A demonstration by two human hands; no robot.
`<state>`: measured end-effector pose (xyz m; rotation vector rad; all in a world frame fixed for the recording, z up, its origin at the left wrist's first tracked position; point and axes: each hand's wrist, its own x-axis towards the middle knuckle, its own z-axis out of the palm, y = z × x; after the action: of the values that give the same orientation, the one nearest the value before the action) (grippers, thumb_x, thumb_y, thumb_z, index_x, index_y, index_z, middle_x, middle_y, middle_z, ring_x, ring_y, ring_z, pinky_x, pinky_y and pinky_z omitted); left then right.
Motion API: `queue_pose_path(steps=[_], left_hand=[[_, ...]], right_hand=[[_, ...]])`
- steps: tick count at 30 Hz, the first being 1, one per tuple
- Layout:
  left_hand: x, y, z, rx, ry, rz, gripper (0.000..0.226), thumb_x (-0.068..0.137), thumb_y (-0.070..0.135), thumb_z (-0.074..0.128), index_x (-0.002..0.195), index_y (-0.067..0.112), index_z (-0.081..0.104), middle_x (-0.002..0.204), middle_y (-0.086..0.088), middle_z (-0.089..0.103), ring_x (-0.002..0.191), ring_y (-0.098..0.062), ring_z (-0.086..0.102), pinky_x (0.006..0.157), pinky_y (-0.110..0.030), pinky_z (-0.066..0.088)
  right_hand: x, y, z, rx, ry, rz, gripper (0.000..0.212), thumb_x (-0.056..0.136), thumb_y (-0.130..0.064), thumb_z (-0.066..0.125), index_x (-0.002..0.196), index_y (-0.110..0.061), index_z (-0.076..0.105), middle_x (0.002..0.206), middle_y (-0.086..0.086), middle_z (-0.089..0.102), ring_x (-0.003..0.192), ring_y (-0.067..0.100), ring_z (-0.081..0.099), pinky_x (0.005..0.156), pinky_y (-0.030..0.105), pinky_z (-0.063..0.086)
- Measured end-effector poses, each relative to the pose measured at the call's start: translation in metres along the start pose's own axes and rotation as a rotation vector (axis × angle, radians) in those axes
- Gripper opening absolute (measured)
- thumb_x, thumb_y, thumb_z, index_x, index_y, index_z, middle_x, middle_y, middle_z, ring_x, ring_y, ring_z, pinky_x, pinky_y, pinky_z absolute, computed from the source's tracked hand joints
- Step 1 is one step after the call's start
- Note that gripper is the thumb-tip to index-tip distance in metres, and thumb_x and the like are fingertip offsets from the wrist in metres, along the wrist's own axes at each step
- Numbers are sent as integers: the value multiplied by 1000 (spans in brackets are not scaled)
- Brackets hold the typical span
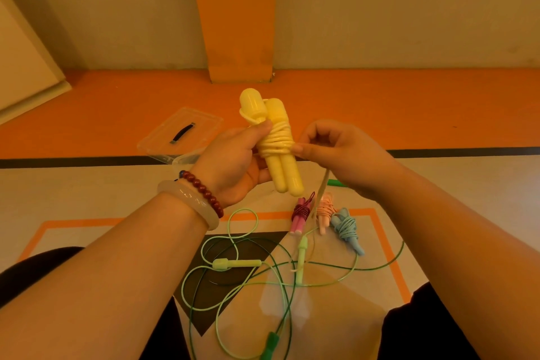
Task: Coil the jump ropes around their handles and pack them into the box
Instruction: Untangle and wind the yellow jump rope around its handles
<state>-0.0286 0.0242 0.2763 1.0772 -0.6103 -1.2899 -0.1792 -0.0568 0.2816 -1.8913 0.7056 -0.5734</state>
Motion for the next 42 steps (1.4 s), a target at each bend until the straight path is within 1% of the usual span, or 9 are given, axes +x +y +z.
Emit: queue_pose_path(steps=[4, 9, 19, 25, 29, 31, 34, 39, 42], left_hand=[[1, 0, -2, 4, -55, -38, 27, 100, 24, 40, 113, 9, 58, 121, -18, 62, 117, -37, 58, 87, -46, 54], [1, -1, 3, -84, -68, -59, 35, 99, 29, 41, 125, 8, 53, 111, -12, 66, 97, -24, 66, 80, -39, 57], [0, -10, 8, -145, 5, -69, 32, 98, 37, 42, 119, 18, 57, 110, -6, 65, 95, -18, 64, 89, -39, 52], [2, -15, 11, -252, 61, -133, 41, 103, 29, 30, 136, 12, 45, 118, -13, 61, 92, -22, 62, 87, -43, 49], [7, -22, 11, -243, 130, -65, 46, 99, 34, 36, 135, 8, 46, 109, -15, 54, 95, -28, 56, 81, -44, 48], [6, -22, 13, -151, 114, -30, 51, 91, 45, 53, 126, 8, 50, 100, -15, 52, 82, -28, 55, 64, -40, 49], [6, -24, 15, 40, 151, 59, 42, 85, 31, 69, 118, 10, 54, 92, -17, 56, 66, -24, 55, 50, -30, 47], [8, -21, 11, 103, 229, 72, 35, 82, 18, 73, 110, 13, 52, 74, -5, 57, 52, -12, 52, 47, -25, 47], [10, -18, 7, 102, 214, 31, 46, 85, 13, 68, 125, 2, 49, 78, -7, 57, 51, -11, 54, 48, -25, 48]], right_hand=[[0, 0, -6, 32, 4, -10, 28, 70, -35, 67, 84, -11, 66, 79, -3, 71, 83, 15, 68, 73, 22, 54], [1, -1, -7, 112, 35, -8, 16, 77, -20, 70, 82, -10, 59, 69, -1, 61, 60, 1, 57, 54, 11, 43], [1, 6, 0, 130, 48, 11, 27, 68, -36, 69, 79, -14, 58, 60, -5, 56, 55, 6, 47, 52, 19, 40], [1, 4, 6, 17, 88, -37, 20, 80, -21, 74, 80, -11, 57, 62, -3, 57, 50, 0, 49, 49, 13, 41], [0, 5, 15, -117, 55, -43, 22, 81, -29, 74, 78, -17, 55, 59, -8, 57, 49, -1, 48, 49, 14, 40], [1, 3, 16, -96, 40, -49, 22, 80, -28, 75, 79, -18, 55, 63, -6, 61, 53, 1, 51, 50, 15, 41], [3, 0, 10, -70, -28, -69, 19, 79, -20, 75, 83, -16, 56, 70, -1, 62, 61, 8, 55, 56, 19, 46], [2, -1, -2, -185, -84, -56, 14, 82, -27, 70, 85, -17, 61, 64, -12, 58, 58, 1, 50, 55, 17, 43], [0, -2, -6, -254, -70, -51, 16, 85, -34, 66, 82, -18, 67, 52, -18, 50, 50, -1, 41, 48, 12, 32]])
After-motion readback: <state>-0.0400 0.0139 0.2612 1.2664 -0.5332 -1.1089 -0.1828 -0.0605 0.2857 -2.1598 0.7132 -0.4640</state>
